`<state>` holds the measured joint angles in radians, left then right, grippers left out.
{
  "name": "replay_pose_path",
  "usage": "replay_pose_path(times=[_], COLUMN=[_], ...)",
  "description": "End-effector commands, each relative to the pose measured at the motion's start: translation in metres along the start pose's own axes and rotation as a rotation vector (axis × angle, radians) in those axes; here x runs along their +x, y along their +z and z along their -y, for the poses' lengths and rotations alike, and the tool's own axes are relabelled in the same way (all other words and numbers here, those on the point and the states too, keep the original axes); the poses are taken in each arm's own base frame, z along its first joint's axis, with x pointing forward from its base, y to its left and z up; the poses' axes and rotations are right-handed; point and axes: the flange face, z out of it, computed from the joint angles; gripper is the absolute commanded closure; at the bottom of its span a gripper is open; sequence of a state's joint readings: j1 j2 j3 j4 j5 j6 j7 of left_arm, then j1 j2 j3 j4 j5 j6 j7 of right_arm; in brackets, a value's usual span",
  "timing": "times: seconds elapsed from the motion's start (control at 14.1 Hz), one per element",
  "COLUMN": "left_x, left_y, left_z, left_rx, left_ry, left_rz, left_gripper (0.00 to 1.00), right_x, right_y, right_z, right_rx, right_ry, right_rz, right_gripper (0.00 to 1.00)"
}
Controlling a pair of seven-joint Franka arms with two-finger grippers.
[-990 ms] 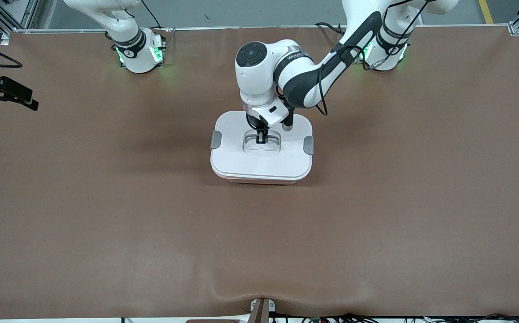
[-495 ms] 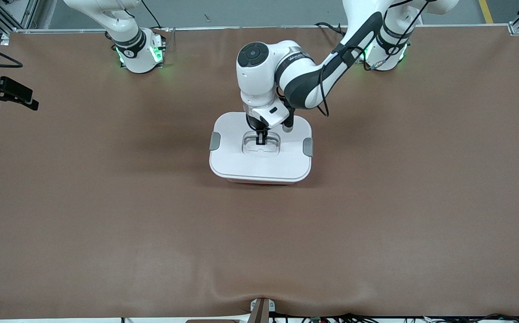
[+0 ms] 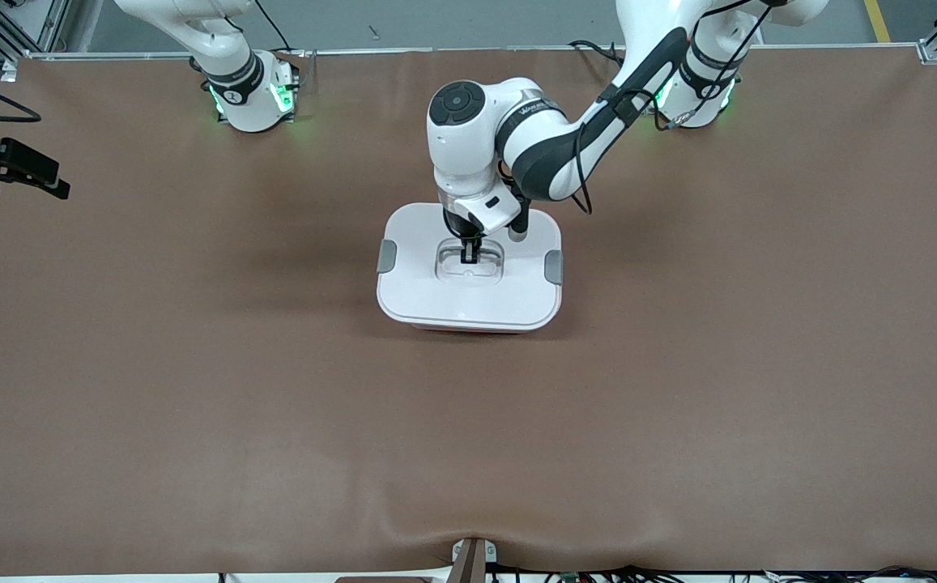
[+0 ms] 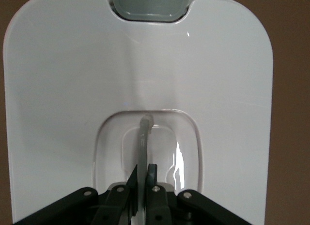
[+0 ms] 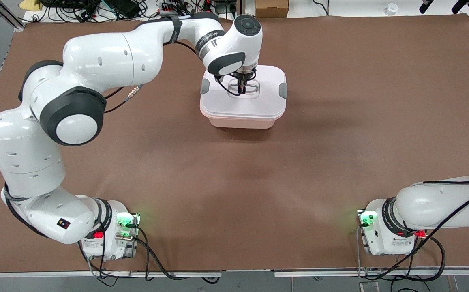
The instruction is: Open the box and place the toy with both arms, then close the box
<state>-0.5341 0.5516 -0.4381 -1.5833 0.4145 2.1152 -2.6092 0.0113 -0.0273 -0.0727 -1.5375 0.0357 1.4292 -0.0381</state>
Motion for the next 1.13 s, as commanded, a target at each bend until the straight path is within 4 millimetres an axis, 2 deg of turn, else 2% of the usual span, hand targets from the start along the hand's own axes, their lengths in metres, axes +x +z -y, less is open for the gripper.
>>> replay_pose_path(times=[0.0, 0.35, 1.06], left_x=[0.0, 0.005, 0.004], left_y=[0.006, 0.01, 0.025], left_z=[-0.001, -0.002, 0.013], left_rx=[-0.012, -0.005, 0.015], left_ry=[0.009, 0.006, 0.03], left_rz=[-0.007, -0.018, -0.041], left_gripper=[1.0, 1.0, 1.0], right_x=[-0.006, -0.006, -0.006], right_y=[-0.003, -0.002, -0.002], right_z=[0.0, -0.001, -0.002], right_rx=[-0.013, -0.012, -0.007], right_ry=[0.006, 0.007, 0.01], right_rz=[0.001, 0.001, 0.001], right_gripper=[0.0, 0.0, 0.0])
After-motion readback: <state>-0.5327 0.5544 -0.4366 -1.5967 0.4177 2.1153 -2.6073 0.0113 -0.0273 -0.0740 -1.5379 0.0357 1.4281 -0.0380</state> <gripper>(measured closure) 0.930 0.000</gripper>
